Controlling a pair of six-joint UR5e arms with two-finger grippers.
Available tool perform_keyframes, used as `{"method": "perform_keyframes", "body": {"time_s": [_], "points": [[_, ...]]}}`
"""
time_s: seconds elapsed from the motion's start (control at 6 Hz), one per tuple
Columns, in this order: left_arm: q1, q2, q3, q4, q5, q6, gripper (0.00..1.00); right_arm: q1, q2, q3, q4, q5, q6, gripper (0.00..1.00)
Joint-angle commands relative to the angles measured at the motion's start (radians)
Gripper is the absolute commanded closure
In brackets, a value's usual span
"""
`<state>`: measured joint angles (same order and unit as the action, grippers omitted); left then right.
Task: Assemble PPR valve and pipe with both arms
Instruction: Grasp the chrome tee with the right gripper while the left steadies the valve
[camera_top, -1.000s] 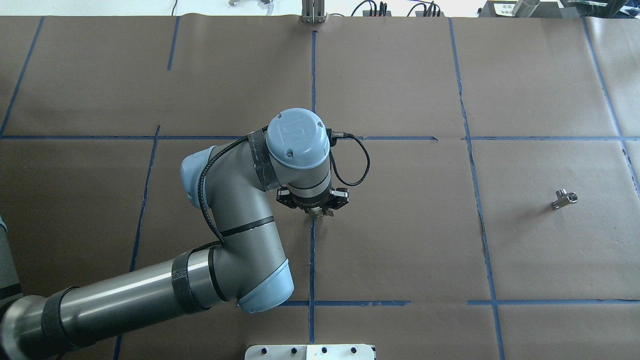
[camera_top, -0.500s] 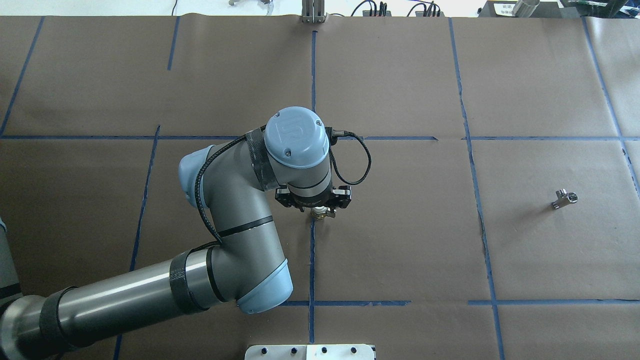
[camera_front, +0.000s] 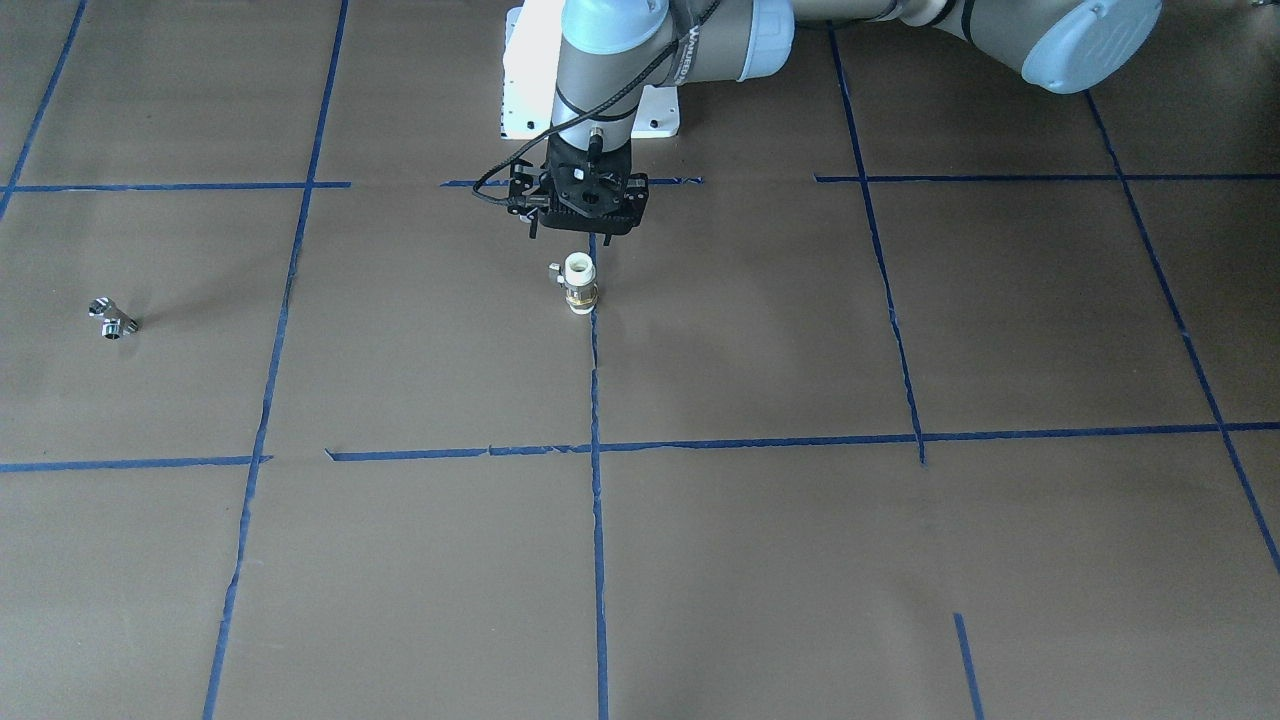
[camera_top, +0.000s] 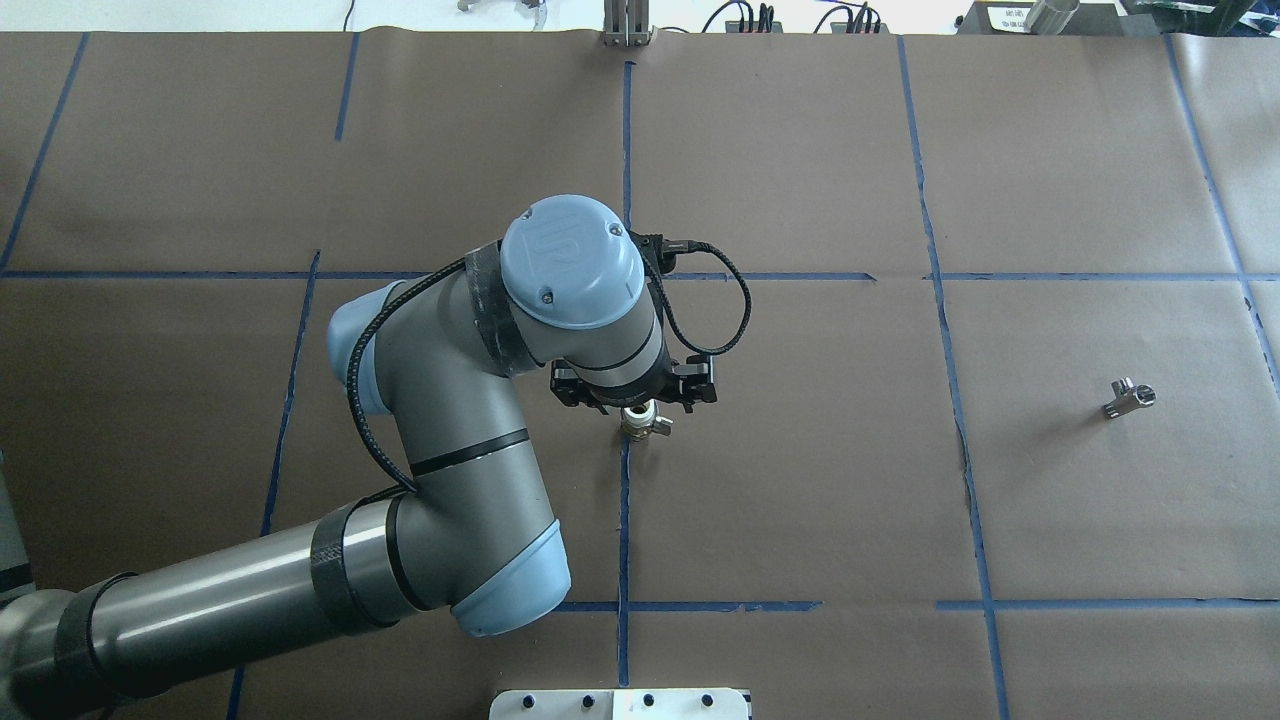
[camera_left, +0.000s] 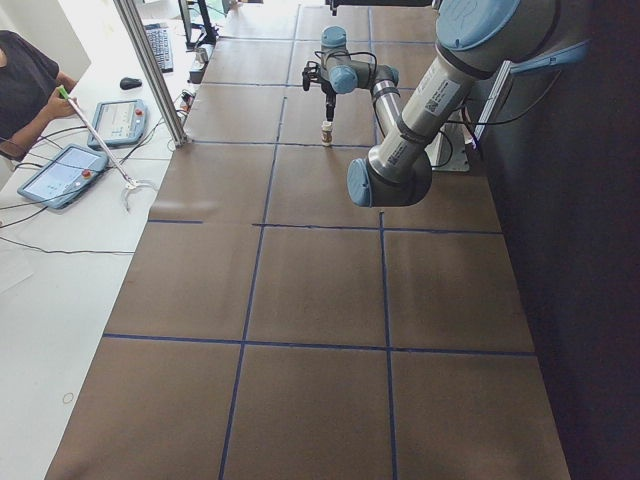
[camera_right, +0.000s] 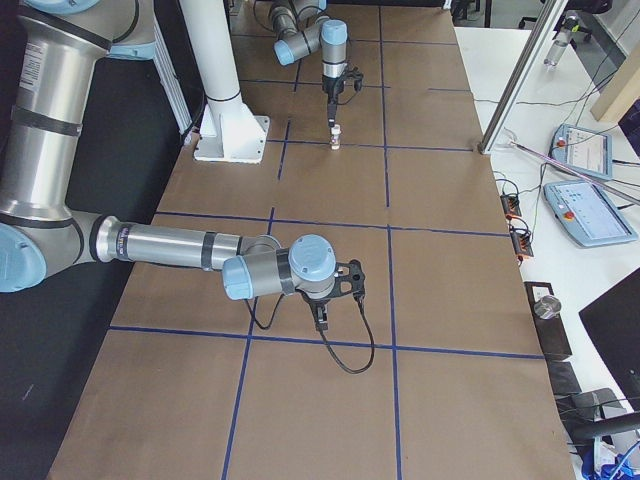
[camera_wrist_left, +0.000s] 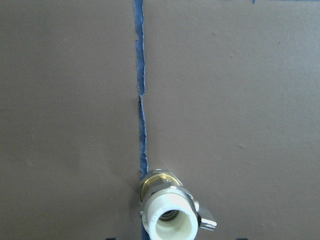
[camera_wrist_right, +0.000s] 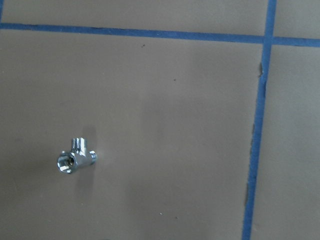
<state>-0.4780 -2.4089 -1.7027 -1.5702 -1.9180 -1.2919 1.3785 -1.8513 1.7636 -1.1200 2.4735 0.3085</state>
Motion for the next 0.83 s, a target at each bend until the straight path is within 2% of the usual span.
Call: {"method": "perform_keyframes", "body": {"time_s": [0.0,0.17,0.33,0.5,0.67], "points": [[-0.017,0.074,-0.118,-0.002,-0.003,-0.013,0.12,-0.208,0.030,0.002,0.228,-0.104,0.389,0.00],[-0.017,0.097,-0.132,-0.016,-0.003,-0.015,0.12,-0.308,0.084,0.002,0.229,-0.164,0.519,0.00],[-0.017,0.097,-0.133,-0.019,-0.003,-0.015,0.12,-0.382,0.092,-0.001,0.227,-0.262,0.526,0.00],[-0.017,0.099,-0.135,-0.019,-0.001,-0.017,0.12,-0.418,0.093,-0.007,0.223,-0.309,0.528,0.00],[-0.019,0.099,-0.137,-0.019,-0.001,-0.017,0.12,-0.433,0.093,-0.025,0.223,-0.312,0.526,0.01]]}}
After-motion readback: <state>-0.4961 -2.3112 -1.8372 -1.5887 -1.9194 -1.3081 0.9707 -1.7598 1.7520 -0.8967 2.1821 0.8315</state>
